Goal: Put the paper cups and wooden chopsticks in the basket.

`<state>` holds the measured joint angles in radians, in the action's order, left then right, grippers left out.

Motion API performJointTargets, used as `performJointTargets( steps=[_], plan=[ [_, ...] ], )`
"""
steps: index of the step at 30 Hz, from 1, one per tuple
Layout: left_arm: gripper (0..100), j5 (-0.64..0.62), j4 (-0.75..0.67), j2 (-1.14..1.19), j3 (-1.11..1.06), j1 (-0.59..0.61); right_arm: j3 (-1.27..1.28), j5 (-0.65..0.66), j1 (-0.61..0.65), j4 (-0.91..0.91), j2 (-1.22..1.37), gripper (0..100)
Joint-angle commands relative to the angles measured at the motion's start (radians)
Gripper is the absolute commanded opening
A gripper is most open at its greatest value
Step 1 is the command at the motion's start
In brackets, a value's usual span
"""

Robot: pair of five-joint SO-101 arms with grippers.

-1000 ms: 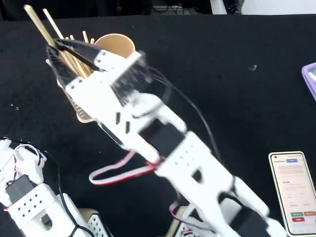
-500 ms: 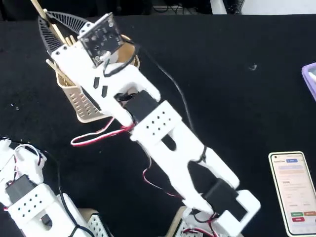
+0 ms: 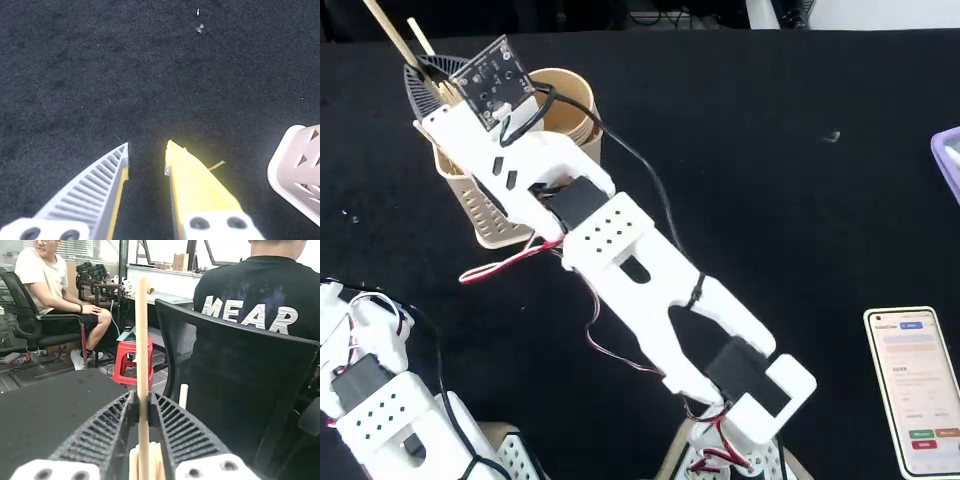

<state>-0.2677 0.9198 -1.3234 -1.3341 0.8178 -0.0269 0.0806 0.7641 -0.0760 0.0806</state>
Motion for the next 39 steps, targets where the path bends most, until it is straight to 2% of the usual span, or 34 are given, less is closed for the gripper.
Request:
performJointTargets(
  steps=[1, 3, 8, 10, 17, 22, 26, 32, 35, 39],
  plan=[
    [13, -0.002, -0.023, 0.000, 0.007, 0.007, -0.051, -0.006, -0.025, -0.034, -0.025, 1.3],
    [13, -0.002, -0.023, 0.000, 0.007, 0.007, -0.051, -0.005, -0.023, -0.129, -0.047, 3.1],
    [13, -0.002, -0.023, 0.000, 0.007, 0.007, -0.045, -0.006, -0.028, -0.336, -0.090, 20.2],
    [13, -0.002, -0.023, 0.000, 0.007, 0.007, -0.048, -0.006, -0.026, -0.373, -0.102, 21.9],
    [13, -0.002, -0.023, 0.000, 0.005, 0.007, -0.062, -0.002, -0.029, -0.390, -0.274, 13.0],
    [13, -0.002, -0.023, 0.000, 0.005, 0.001, -0.015, -0.003, -0.031, -0.575, -0.493, 1.4],
    [13, 0.000, -0.021, 0.000, 0.002, -0.002, 0.073, -0.005, -0.048, -0.698, -0.659, 2.1],
    [13, -0.002, -0.012, 0.000, 0.001, -0.068, 0.320, 0.000, -0.219, -0.756, -0.903, 2.4],
    [7, 0.002, -0.012, 0.000, -0.010, -0.097, 0.478, 0.002, -0.319, -0.784, -1.026, 2.5],
    [3, 0.101, -0.012, 0.000, -0.015, -0.159, 0.711, 0.000, -0.427, -0.852, -1.185, 2.2]
  ],
)
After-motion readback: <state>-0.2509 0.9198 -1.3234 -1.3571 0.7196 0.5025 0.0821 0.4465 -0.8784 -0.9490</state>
